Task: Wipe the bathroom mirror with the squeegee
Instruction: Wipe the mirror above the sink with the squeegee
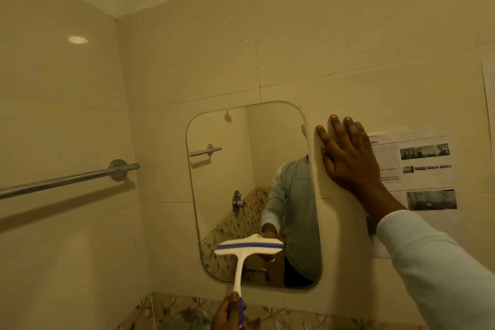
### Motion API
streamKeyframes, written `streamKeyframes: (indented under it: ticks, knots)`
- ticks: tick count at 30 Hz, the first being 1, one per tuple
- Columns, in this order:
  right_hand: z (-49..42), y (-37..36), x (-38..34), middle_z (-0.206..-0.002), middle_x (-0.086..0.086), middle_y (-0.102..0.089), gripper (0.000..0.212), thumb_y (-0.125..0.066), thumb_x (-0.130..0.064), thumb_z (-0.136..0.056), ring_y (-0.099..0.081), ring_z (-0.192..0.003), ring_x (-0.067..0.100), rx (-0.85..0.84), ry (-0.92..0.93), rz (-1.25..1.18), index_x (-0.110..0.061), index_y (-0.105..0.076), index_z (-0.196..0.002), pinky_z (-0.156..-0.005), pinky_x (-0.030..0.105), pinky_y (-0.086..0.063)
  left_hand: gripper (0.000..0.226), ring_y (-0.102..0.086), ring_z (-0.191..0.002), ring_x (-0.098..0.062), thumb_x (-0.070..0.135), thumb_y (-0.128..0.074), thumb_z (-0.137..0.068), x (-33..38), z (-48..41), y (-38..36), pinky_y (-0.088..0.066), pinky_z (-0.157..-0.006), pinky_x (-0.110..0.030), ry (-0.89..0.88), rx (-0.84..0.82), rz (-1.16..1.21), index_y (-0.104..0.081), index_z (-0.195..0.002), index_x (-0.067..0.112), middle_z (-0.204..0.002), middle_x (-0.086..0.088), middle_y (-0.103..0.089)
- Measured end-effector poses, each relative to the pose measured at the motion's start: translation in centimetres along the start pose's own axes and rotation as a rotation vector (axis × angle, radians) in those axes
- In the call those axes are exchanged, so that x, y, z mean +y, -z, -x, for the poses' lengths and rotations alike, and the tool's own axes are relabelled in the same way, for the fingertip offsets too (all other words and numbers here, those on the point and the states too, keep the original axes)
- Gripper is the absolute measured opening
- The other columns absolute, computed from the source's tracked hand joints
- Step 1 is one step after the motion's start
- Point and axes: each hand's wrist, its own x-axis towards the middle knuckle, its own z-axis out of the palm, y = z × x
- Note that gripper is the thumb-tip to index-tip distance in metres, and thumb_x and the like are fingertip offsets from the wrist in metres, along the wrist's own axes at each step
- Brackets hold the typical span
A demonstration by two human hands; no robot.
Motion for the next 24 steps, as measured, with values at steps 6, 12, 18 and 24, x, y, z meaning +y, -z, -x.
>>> streamKeyframes:
  ticks: [6, 12, 18, 24]
  knots:
    - [0.1, 1.7, 0.1, -0.169, 0.011, -0.026, 0.063, -0.042, -0.048, -0.100, -0.019, -0.157, 0.033, -0.028, -0.061, -0.243, -0.021, -0.041, -0.157, -0.130, 0.043, -0.004, 0.039, -0.040, -0.046, -0.024, 0.016, -0.049, -0.108, 1.1, 1.6, 1.6, -0.037, -0.042, -0.027, 0.072, -0.064, 0.057, -0.066, -0.091, -0.014, -0.055, -0.016, -0.050]
    - [1.9, 6.9, -7.2, -0.136, 0.012, -0.061, 0.041, -0.050, -0.032, -0.100, -0.052, -0.130, 0.028, 0.055, -0.062, -0.416, -0.014, -0.060, -0.135, -0.116, 0.055, -0.035, 0.033, -0.058, -0.049, -0.027, 0.028, -0.046, -0.108, 8.1, 2.1, 1.2, -0.048, -0.045, -0.031, 0.056, -0.277, 0.363, -0.064, -0.103, 0.001, -0.068, -0.018, -0.066]
    - [4.9, 10.9, -20.0, -0.097, -0.004, -0.069, 0.038, -0.040, -0.055, -0.105, -0.066, -0.087, 0.009, -0.661, -0.314, -1.000, -0.028, -0.066, -0.110, -0.081, 0.041, -0.058, 0.042, -0.064, -0.121, -0.039, 0.030, -0.047, -0.107, 14.5, 1.8, -0.7, -0.047, -0.107, -0.059, -0.038, -0.410, 0.514, -0.060, -0.136, 0.004, -0.129, -0.024, -0.068]
    - [5.0, 10.4, -24.7, -0.113, 0.003, -0.067, 0.029, -0.044, -0.031, -0.110, -0.069, -0.097, 0.021, -0.613, -0.434, -1.029, -0.027, -0.047, -0.138, -0.087, 0.041, -0.060, 0.051, -0.070, -0.116, -0.027, 0.041, -0.054, -0.093, 17.1, 0.6, -1.4, -0.056, -0.098, -0.047, -0.175, -0.574, 0.397, -0.064, -0.133, 0.010, -0.123, -0.015, -0.074]
